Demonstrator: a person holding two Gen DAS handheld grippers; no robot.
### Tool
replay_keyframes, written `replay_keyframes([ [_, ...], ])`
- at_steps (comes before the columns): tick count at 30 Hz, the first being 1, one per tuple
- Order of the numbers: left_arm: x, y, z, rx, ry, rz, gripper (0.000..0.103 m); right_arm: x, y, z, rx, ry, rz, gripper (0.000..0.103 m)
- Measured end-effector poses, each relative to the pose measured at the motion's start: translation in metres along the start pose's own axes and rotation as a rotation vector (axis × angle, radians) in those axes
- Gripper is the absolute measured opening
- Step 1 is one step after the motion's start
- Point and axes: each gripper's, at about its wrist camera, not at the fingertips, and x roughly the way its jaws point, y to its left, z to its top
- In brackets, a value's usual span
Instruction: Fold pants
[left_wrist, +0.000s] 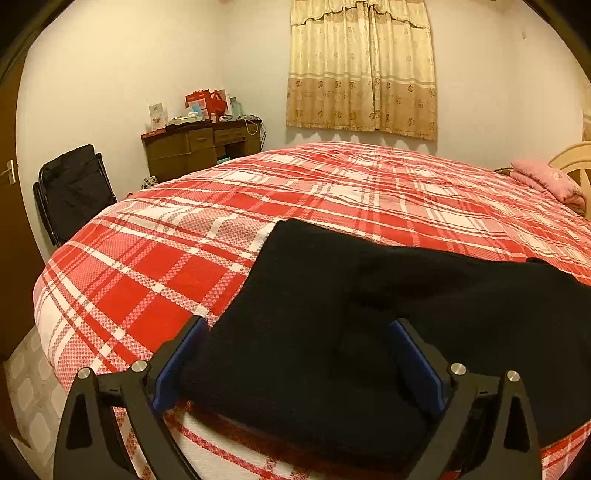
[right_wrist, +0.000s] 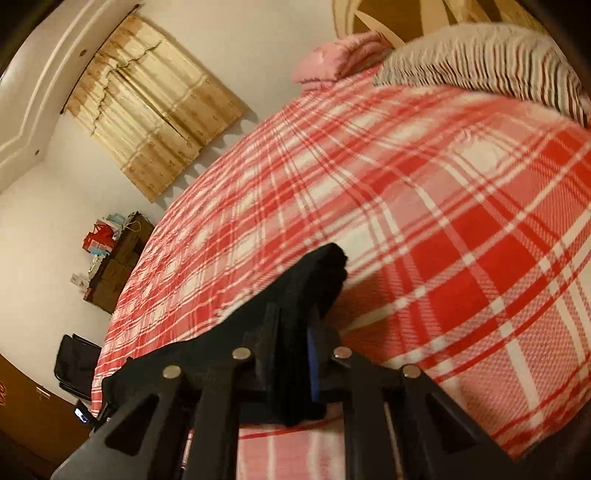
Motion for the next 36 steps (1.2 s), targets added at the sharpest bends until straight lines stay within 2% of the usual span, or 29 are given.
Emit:
replay_keyframes([
  [5,0.000,-0.002,-0.002,0.004,-0.006,0.000,0.100,0.003,0.045,-0.005,-0.080,-0.021,0.012,0.016],
  [9,0.000,-0.002,-0.002,0.004,-0.009,-0.002,0.101,0.008,0.077,-0.013,-0.128,-0.018,0.056,0.016],
  [16,0.000,-0.003,-0.004,0.004,-0.017,-0.001,0.101,0.025,0.116,-0.024,-0.179,-0.003,0.113,0.015],
  [25,0.000,-0.004,-0.004,0.005,-0.024,-0.001,0.101,0.057,0.151,-0.039,-0.183,0.041,0.175,0.015],
  [36,0.000,-0.005,-0.005,0.006,-0.024,-0.002,0.101,0.096,0.224,-0.063,-0.278,0.114,0.262,0.015],
])
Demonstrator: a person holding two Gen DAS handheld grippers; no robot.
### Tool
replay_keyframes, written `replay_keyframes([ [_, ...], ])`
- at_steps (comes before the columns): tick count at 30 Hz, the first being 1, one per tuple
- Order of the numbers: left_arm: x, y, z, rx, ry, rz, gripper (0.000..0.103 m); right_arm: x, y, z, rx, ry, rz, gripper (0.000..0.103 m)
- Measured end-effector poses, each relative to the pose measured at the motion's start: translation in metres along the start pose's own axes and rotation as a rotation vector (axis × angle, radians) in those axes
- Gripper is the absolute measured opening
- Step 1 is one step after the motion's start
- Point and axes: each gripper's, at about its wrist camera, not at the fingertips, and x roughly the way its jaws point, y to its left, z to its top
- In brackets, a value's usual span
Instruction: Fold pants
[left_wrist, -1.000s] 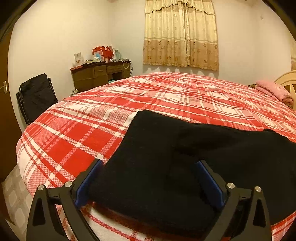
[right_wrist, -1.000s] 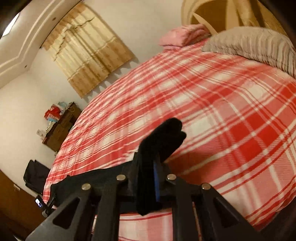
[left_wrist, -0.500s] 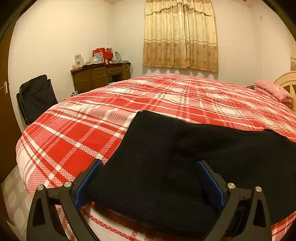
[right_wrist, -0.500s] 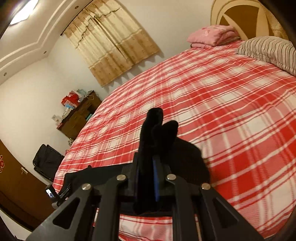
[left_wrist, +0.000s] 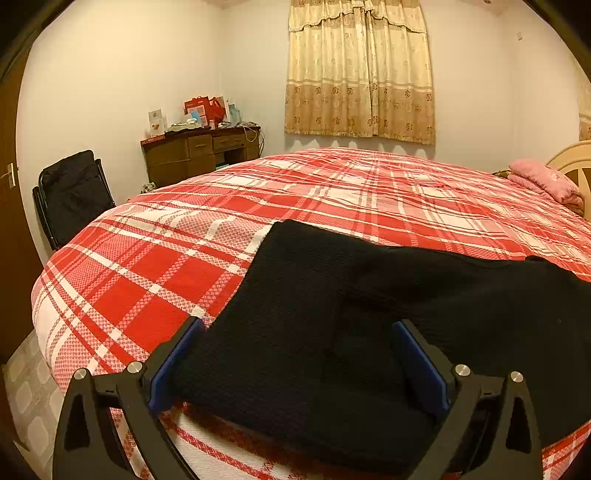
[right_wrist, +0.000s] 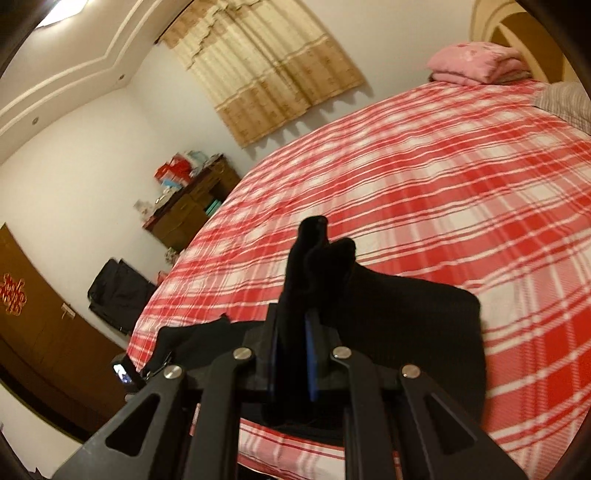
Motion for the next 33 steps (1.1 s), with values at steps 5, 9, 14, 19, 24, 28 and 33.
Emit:
replay_keyframes([
  [5,0.000,0.000,0.000,0.001,-0.001,0.000,0.101,0.033,0.023,-0.007,-0.050,0.059,0.023,0.015],
  [9,0.000,0.000,0.000,0.001,-0.001,0.000,0.101,0.056,0.034,-0.014,-0.075,0.101,0.027,0.015],
  [14,-0.001,0.000,-0.001,0.001,-0.004,-0.002,0.101,0.089,0.040,-0.026,-0.092,0.168,0.025,0.015],
  [19,-0.005,0.002,0.001,-0.018,-0.016,-0.014,0.101,0.121,0.048,-0.041,-0.130,0.239,0.004,0.015],
  [24,-0.027,0.011,0.009,-0.078,-0.069,0.002,0.101,0.155,0.053,-0.061,-0.188,0.324,-0.020,0.023],
  [28,-0.058,-0.001,0.023,-0.030,-0.138,-0.015,0.101,0.172,0.048,-0.073,-0.177,0.392,0.009,0.043],
  [33,-0.074,-0.046,0.040,-0.008,-0.090,-0.301,0.101,0.126,0.047,-0.063,-0.216,0.331,0.049,0.068],
])
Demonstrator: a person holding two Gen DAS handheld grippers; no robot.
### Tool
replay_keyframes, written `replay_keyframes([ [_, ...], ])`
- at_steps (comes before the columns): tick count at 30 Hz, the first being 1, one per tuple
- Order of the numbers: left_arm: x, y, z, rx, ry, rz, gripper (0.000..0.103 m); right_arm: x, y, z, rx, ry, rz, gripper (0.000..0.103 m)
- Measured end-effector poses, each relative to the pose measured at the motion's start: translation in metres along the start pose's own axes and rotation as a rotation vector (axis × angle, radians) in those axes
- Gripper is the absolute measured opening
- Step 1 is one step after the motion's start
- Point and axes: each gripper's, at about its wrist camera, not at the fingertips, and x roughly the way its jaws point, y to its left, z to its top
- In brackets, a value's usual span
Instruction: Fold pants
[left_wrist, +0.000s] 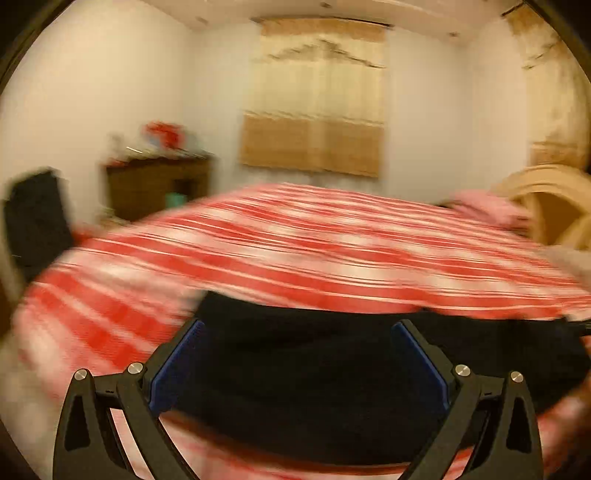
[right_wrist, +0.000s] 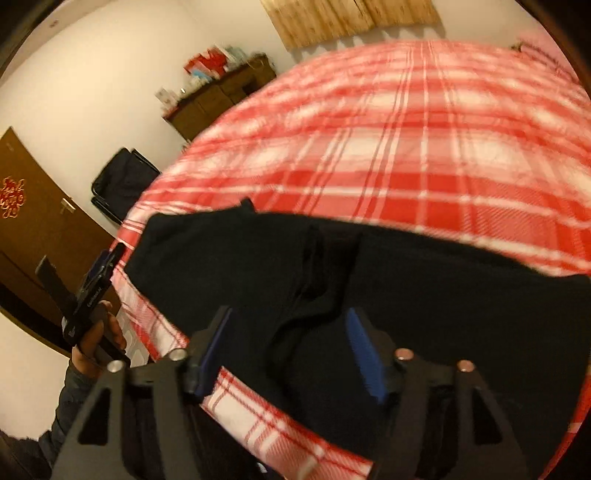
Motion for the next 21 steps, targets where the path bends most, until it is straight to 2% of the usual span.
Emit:
replay_keyframes([
  [2,0.017,-0.027,0.002,-0.041,0.066,-0.159,0.101,-0.022,-0.006,-0.003,-0.004,-0.033,-0.027,0.069],
  [5,0.049,-0.075,0.000,-0.081,0.192,-0.334,0.101,-0.060,-0.037,-0.014,0.079,-0.105,-0.079,0.070],
  [8,0.080,-0.127,-0.005,-0.036,0.295,-0.427,0.101,-0.086,-0.070,-0.029,0.188,-0.190,-0.145,0.070],
  [10,0.097,-0.155,-0.010,0.016,0.346,-0.421,0.092,-0.097,-0.090,-0.035,0.259,-0.234,-0.177,0.070],
  [13,0.116,-0.182,-0.017,0.044,0.424,-0.455,0.083,-0.107,-0.118,-0.042,0.360,-0.284,-0.195,0.070],
  [17,0.122,-0.198,-0.019,0.070,0.424,-0.417,0.078,-0.101,-0.127,-0.045,0.382,-0.294,-0.198,0.072],
  [18,0.123,-0.199,-0.018,0.076,0.431,-0.405,0.065,-0.101,-0.126,-0.045,0.375,-0.293,-0.200,0.072],
  [19,0.121,-0.202,-0.018,0.087,0.437,-0.396,0.045,-0.100,-0.125,-0.043,0.368,-0.293,-0.200,0.072],
  [21,0.114,-0.206,-0.021,0.113,0.452,-0.393,0.024,-0.097,-0.121,-0.043,0.350,-0.296,-0.200,0.072],
])
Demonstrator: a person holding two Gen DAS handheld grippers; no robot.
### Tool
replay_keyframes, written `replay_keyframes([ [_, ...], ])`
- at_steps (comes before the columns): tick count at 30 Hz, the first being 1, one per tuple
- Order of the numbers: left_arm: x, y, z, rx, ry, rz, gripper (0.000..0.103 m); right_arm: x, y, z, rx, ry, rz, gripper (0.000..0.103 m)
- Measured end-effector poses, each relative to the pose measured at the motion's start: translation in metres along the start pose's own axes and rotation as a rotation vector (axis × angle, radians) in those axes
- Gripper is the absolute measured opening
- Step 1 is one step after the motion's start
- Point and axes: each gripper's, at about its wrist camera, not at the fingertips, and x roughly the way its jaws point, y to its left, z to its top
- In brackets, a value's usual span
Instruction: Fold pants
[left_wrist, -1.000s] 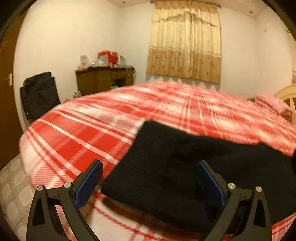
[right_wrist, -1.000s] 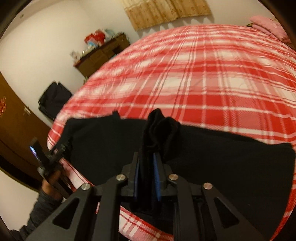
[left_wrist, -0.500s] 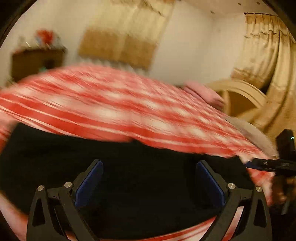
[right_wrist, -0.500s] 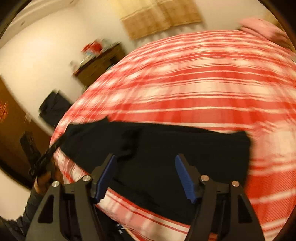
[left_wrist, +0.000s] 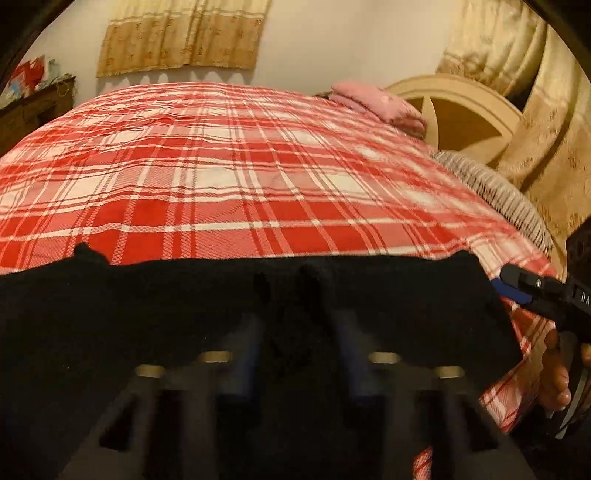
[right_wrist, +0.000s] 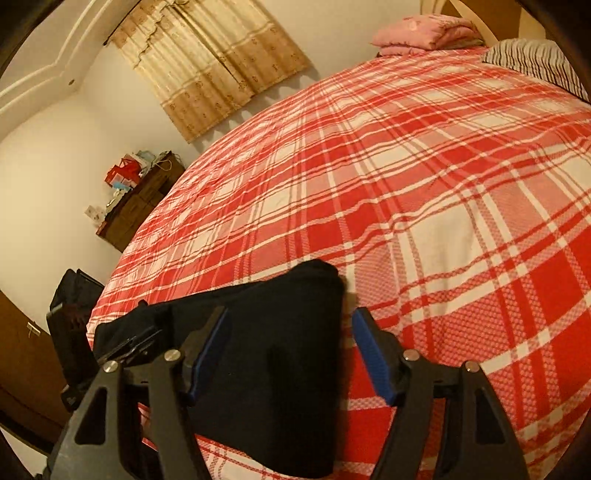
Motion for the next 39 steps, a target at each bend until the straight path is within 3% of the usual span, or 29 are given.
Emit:
replay_keyframes([
  [3,-0.007,0.002,-0.003,-0.028,-0.013,-0.013,0.014,-0.003,-0.002,-0.004,0.003,-0.008,0.004,0.072],
  [11,-0.038,0.021,0.000,-0.135,-0.069,-0.103,0.011,-0.016,-0.014,-0.002,0.050,-0.083,-0.002,0.072],
  [19,-0.049,0.043,0.001,-0.180,-0.063,-0.046,0.010,-0.018,-0.001,-0.003,-0.014,-0.105,0.008,0.072],
  [24,-0.042,0.050,-0.002,-0.196,-0.021,-0.001,0.010,-0.018,0.027,-0.009,-0.155,-0.107,0.079,0.074],
  [29,-0.039,0.055,-0.003,-0.204,-0.022,0.007,0.010,0.000,0.055,-0.025,-0.303,-0.012,0.134,0.074],
  [35,-0.019,0.050,-0.002,-0.151,0.010,0.032,0.012,0.037,0.054,-0.039,-0.360,0.142,-0.016,0.074],
  [38,-0.035,0.048,-0.005,-0.120,-0.012,0.042,0.017,0.036,0.053,-0.038,-0.379,0.133,-0.017,0.073],
  [39,-0.041,0.046,-0.007,-0.096,-0.020,0.072,0.025,0.034,0.052,-0.038,-0.374,0.125,-0.009,0.074],
])
